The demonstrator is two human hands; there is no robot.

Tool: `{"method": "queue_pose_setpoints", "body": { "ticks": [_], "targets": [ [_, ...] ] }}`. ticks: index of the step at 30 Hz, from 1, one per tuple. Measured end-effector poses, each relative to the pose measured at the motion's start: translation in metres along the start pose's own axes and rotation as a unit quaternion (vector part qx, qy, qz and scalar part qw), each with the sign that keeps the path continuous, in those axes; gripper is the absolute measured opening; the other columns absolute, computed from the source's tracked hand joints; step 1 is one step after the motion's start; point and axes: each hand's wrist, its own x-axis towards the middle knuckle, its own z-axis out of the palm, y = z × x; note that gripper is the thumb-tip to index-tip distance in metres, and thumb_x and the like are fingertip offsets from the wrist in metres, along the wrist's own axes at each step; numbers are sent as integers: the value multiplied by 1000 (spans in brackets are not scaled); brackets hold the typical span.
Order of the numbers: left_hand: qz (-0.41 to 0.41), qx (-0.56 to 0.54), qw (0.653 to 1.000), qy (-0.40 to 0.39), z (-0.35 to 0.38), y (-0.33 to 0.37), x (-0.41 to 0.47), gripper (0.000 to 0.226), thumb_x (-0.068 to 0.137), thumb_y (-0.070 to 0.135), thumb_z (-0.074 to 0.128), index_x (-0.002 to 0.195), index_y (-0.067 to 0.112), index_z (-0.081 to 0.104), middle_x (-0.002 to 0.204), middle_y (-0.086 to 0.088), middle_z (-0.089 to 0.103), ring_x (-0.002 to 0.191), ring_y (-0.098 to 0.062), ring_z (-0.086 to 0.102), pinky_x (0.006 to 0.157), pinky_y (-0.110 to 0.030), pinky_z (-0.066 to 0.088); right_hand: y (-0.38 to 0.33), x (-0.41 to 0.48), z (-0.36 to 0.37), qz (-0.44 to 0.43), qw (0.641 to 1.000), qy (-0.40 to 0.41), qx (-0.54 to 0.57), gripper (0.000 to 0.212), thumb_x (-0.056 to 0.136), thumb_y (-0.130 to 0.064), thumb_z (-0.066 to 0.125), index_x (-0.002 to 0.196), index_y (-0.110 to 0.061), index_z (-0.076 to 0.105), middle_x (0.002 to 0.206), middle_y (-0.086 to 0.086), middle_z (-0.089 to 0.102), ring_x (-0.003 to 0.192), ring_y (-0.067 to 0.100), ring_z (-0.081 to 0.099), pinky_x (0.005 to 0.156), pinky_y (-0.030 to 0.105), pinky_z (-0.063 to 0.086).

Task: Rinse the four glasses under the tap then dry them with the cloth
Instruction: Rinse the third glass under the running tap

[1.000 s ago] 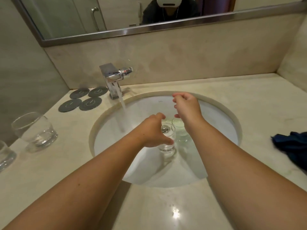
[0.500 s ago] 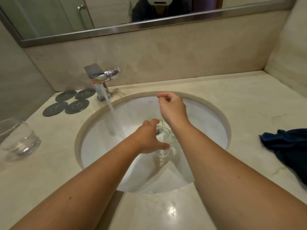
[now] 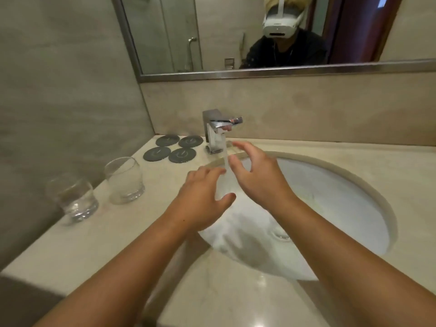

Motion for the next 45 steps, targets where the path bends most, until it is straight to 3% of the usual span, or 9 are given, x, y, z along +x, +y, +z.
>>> {"method": "queue_pose_setpoints", "body": {
  "ticks": [3, 9, 16, 23, 32, 36, 39, 42, 45],
  "targets": [
    [-38, 16, 999, 26, -24, -29, -14, 68, 100, 50, 65, 160, 31, 41, 160, 2, 43, 147, -24, 34, 119, -38, 32, -29, 2, 24, -25, 999, -36, -16, 49, 108, -42, 54, 154, -27, 51, 156, -5, 55, 144, 16, 46, 114, 28, 35],
    [-105, 45, 990, 78, -62, -88, -33, 68, 97, 48, 71, 156, 24, 46, 159, -4, 44, 148, -31, 35, 121, -41, 31, -62, 2, 69, -50, 994, -92, -41, 52, 109, -42, 51, 156, -22, 48, 158, -1, 52, 147, 17, 43, 117, 29, 32],
    [-93, 29, 972, 213, -84, -111, -36, 56, 91, 31, 79, 143, 21, 60, 137, -4, 52, 132, -31, 42, 110, -37, 36, -65, 1, 101, -65, 984, -131, -101, 53, 111, -41, 46, 159, -17, 44, 164, 1, 46, 155, 22, 34, 126, 39, 26],
    [-235, -9, 969, 68, -100, -124, -16, 103, 92, 44, 79, 169, 15, 18, 168, -18, 27, 154, -39, 33, 121, -42, 32, -67, 1, 108, -74, 973, -159, -147, 58, 110, -45, 45, 162, -20, 37, 169, 1, 37, 160, 21, 23, 129, 38, 21],
    [-229, -20, 966, 123, -88, -129, -8, 85, 90, 37, 78, 161, 20, 35, 152, -20, 46, 141, -40, 46, 114, -42, 39, -55, -6, 105, -75, 976, -153, -137, 56, 108, -38, 54, 159, -18, 42, 163, 1, 44, 154, 20, 31, 124, 35, 26],
    [-198, -66, 966, 154, -77, -120, -8, 86, 82, 39, 82, 157, 25, 41, 147, -13, 50, 139, -32, 51, 115, -45, 44, -47, -3, 95, -51, 983, -139, -106, 57, 105, -38, 59, 158, -20, 44, 162, 0, 45, 152, 18, 36, 121, 29, 27],
    [-180, -138, 957, 180, -73, -106, -4, 81, 84, 37, 86, 152, 25, 45, 143, -6, 54, 129, -23, 57, 105, -34, 46, -44, 3, 86, -12, 991, -123, -57, 59, 102, -40, 64, 156, -23, 47, 160, -2, 49, 149, 18, 41, 113, 26, 31],
    [-191, -255, 929, 190, -67, -86, 2, 74, 87, 41, 85, 149, 27, 48, 132, 5, 58, 124, -13, 60, 99, -29, 46, -36, 8, 79, 41, 994, -102, 15, 62, 97, -44, 71, 153, -27, 50, 155, -3, 54, 144, 15, 47, 103, 22, 35],
    [-237, -385, 877, 164, -51, -71, 13, 75, 82, 49, 87, 145, 28, 51, 131, 1, 65, 121, -16, 65, 105, -37, 51, -20, 12, 74, 117, 982, -91, 115, 71, 91, -51, 77, 153, -30, 50, 151, -1, 55, 136, 14, 52, 105, 30, 44]
  ]
}}
